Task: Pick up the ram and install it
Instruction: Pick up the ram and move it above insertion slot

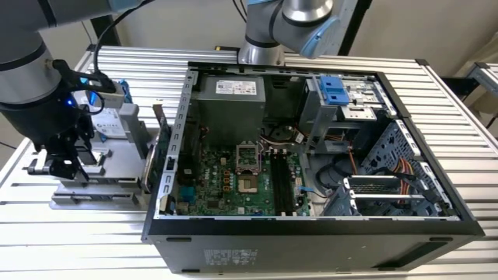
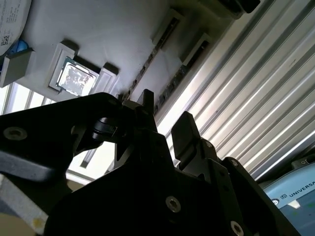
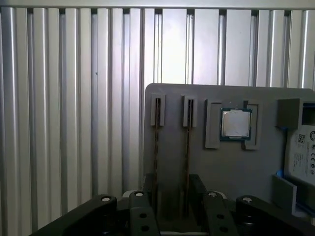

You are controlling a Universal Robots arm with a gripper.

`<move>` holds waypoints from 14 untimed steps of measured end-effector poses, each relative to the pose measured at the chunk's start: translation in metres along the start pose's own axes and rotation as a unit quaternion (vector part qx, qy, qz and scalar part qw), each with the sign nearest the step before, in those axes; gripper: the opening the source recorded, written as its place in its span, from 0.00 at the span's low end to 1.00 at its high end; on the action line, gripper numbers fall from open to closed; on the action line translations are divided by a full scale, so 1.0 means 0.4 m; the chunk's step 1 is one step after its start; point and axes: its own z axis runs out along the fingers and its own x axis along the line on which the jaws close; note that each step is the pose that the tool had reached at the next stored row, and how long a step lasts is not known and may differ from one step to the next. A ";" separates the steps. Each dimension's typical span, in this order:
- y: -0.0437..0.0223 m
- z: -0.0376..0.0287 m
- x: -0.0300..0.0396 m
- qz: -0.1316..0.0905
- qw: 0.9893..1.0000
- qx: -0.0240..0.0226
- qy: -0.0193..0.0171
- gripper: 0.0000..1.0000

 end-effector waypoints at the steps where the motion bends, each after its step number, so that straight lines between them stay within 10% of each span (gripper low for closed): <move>1: 0.000 0.003 0.000 0.000 1.000 0.000 0.000 1.00; 14: -0.002 0.034 0.003 0.005 1.000 0.000 0.000 1.00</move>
